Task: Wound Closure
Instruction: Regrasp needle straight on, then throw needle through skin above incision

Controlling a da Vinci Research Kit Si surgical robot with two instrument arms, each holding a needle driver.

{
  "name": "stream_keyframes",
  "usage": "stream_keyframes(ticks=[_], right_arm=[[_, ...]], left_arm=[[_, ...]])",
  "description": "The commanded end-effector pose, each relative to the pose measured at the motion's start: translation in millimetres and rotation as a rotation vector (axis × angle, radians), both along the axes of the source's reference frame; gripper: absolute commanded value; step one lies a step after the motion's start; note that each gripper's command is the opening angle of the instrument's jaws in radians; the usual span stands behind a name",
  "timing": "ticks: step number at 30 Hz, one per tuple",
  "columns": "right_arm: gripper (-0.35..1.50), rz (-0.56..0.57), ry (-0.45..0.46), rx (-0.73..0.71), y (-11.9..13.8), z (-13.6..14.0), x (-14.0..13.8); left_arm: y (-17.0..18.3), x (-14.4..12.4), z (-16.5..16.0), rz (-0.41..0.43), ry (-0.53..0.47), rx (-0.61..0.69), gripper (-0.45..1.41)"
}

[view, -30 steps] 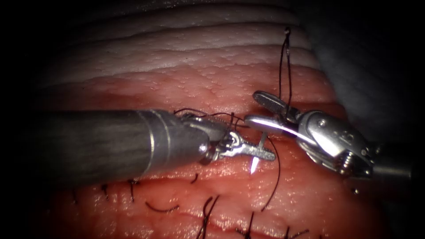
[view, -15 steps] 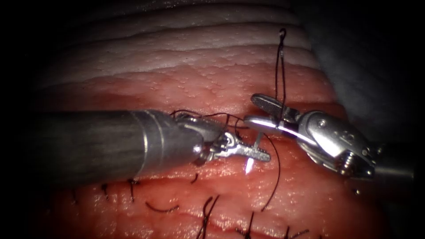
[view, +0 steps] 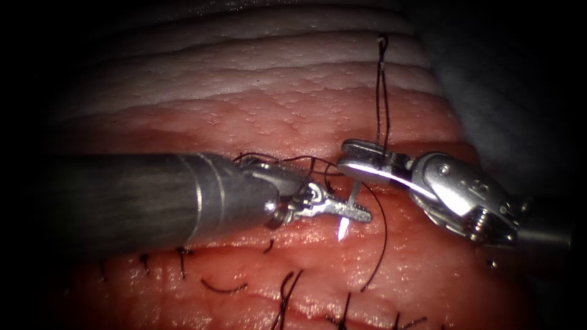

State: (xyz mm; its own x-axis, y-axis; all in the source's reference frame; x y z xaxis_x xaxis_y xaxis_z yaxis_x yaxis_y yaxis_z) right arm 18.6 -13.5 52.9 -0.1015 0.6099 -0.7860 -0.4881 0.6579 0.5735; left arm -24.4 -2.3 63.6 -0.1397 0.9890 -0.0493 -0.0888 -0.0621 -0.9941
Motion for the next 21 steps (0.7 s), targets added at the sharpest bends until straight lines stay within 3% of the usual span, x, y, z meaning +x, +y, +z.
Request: stream_keyframes(ticks=[1,3,4,7,13,18,21], right_arm=[[-0.35,0.004,0.000,0.004,0.2,0.1,0.5],[-0.35,0.002,-0.003,0.009,0.4,0.0,0.3],[-0.35,0.002,-0.003,0.010,0.6,-0.1,0.2],[-0.35,-0.007,-0.011,0.016,0.9,0.1,-0.1],[-0.35,-0.056,-0.040,0.031,1.7,1.7,-1.8],[-0.35,-0.072,-0.036,0.151,3.0,3.8,-4.1],[-0.35,-0.085,-0.049,0.153,3.7,5.1,-5.3]], left_arm=[[0.1,-0.4,0.4,0.000,0.008,-0.029,-0.05],[0.1,-0.2,0.4,-0.006,0.017,-0.030,0.39],[0.0,-0.1,0.3,-0.007,0.021,-0.049,0.71],[-0.1,0.0,0.3,-0.005,0.023,-0.096,1.20],[-0.5,0.2,-0.1,0.010,0.020,-0.262,1.31],[-2.1,-0.2,0.0,0.048,0.063,-0.429,1.28],[-3.4,-0.8,0.4,0.081,0.075,-0.544,1.25]])
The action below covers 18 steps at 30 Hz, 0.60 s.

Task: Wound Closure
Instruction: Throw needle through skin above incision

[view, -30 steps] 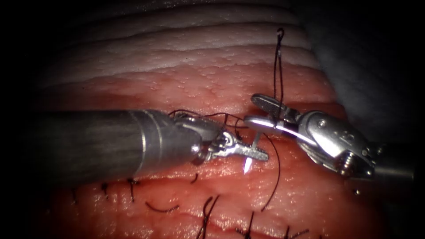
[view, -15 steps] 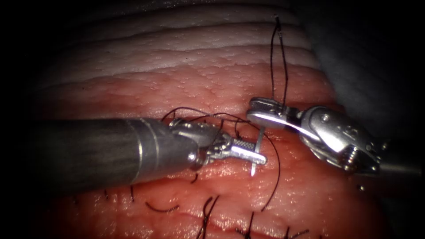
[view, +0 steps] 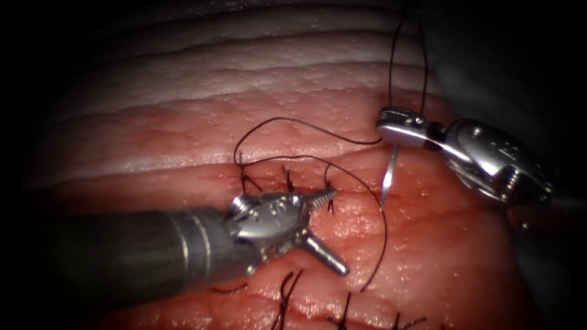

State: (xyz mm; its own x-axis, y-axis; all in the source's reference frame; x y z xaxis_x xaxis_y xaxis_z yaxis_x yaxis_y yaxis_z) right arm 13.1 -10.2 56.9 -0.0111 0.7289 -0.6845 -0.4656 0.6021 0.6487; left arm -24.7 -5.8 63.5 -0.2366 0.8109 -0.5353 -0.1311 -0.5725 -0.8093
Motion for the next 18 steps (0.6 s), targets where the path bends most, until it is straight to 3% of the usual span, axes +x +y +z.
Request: stream_keyframes(ticks=[1,3,7,11,13,16,18], right_arm=[[-0.35,-0.011,-0.007,-0.013,0.6,1.5,-0.2],[-0.35,-0.024,-0.029,-0.119,1.1,2.8,-1.2],[-0.35,-0.076,-0.036,-0.241,1.1,4.7,-1.1],[-0.35,-0.119,-0.033,-0.341,0.7,6.7,-0.4],[-0.35,-0.122,-0.040,-0.378,0.8,7.7,-0.2],[-0.35,-0.100,-0.031,-0.405,1.0,8.2,0.1],[-0.35,-0.077,-0.019,-0.419,1.3,8.1,0.3]], left_arm=[[-0.4,-0.8,0.8,0.007,0.002,-0.048,1.25],[-1.1,-1.6,1.2,0.026,0.003,-0.159,1.13],[-1.3,-2.7,1.5,0.031,0.006,-0.215,0.78],[-1.1,-3.4,1.8,0.045,-0.009,-0.258,0.09],[-0.8,-3.6,2.1,0.045,-0.009,-0.263,-0.10],[-0.4,-3.5,2.7,0.041,0.011,-0.266,-0.22],[0.2,-3.0,3.8,0.061,0.080,-0.287,-0.25]])
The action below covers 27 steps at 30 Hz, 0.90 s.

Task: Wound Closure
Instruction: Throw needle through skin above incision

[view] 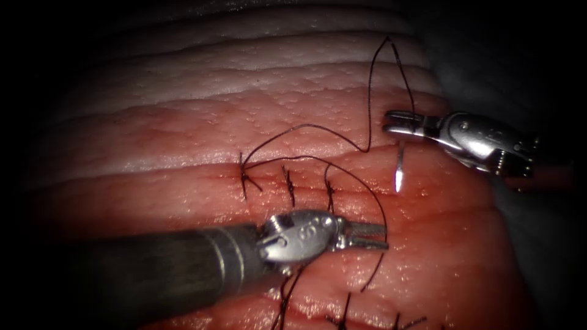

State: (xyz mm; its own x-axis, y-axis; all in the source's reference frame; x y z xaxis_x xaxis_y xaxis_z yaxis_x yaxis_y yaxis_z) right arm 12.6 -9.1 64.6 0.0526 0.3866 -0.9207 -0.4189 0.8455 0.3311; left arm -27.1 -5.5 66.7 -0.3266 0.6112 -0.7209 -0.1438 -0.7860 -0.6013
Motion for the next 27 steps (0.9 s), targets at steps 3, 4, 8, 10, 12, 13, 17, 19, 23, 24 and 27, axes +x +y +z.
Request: stream_keyframes(ticks=[3,4,8,10,12,13,17,19,23,24,27], right_arm=[[-0.35,0.011,0.005,-0.018,0.3,0.1,1.3],[-0.35,0.010,-0.003,-0.034,0.2,0.0,1.6],[-0.35,0.015,-0.006,-0.062,0.1,0.2,2.3],[-0.35,0.011,-0.012,-0.079,0.1,0.2,2.5],[-0.35,0.014,-0.006,-0.088,0.2,0.2,2.6],[-0.35,0.018,-0.002,-0.098,0.1,0.2,2.7],[-0.35,0.016,0.002,-0.133,-0.1,0.1,3.2],[-0.35,0.012,0.002,-0.160,-0.3,0.1,3.5],[-0.35,0.012,-0.005,-0.199,-0.6,0.2,3.9],[-0.35,0.010,-0.010,-0.210,-0.7,0.2,4.0],[-0.35,0.007,-0.022,-0.243,-0.6,0.2,4.1]], left_arm=[[0.5,0.2,1.8,0.008,0.104,-0.022,-0.32],[0.8,0.6,2.7,0.012,0.164,-0.036,-0.32],[0.3,0.6,4.6,0.015,0.244,-0.065,-0.32],[-0.3,0.2,5.2,0.028,0.280,-0.069,-0.32],[-0.8,-0.1,5.5,0.038,0.294,-0.072,-0.30],[-1.0,-0.3,5.7,0.041,0.294,-0.070,-0.30],[-1.5,-0.3,5.8,0.038,0.300,-0.074,-0.23],[-1.9,0.1,5.6,0.041,0.299,-0.075,-0.20],[-2.3,0.6,5.2,0.046,0.301,-0.074,-0.16],[-2.4,0.7,5.1,0.046,0.301,-0.074,-0.16],[-2.7,0.9,4.8,0.052,0.299,-0.072,-0.15]])
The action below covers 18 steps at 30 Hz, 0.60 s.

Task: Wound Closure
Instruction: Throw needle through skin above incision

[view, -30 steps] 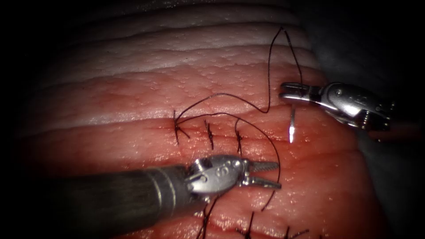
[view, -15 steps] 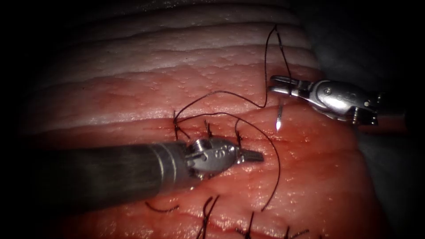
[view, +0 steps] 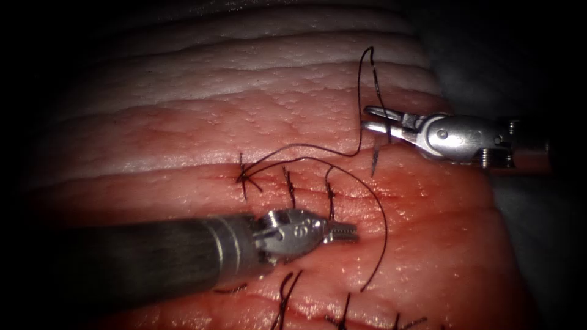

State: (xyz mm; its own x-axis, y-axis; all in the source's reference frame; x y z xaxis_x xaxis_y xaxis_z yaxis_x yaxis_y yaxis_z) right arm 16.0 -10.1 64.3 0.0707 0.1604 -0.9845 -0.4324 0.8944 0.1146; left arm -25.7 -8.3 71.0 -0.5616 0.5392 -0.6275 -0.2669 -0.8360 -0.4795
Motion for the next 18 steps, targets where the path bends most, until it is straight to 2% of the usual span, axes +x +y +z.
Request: stream_keyframes(ticks=[1,18], right_arm=[[-0.35,-0.004,-0.006,-0.017,0.4,0.6,0.8],[-0.35,-0.014,-0.020,-0.085,-0.7,1.6,1.3]], left_arm=[[-0.1,-0.5,0.4,0.004,-0.007,0.003,-0.13],[-0.2,-0.9,0.0,0.014,-0.029,0.018,-0.08]])
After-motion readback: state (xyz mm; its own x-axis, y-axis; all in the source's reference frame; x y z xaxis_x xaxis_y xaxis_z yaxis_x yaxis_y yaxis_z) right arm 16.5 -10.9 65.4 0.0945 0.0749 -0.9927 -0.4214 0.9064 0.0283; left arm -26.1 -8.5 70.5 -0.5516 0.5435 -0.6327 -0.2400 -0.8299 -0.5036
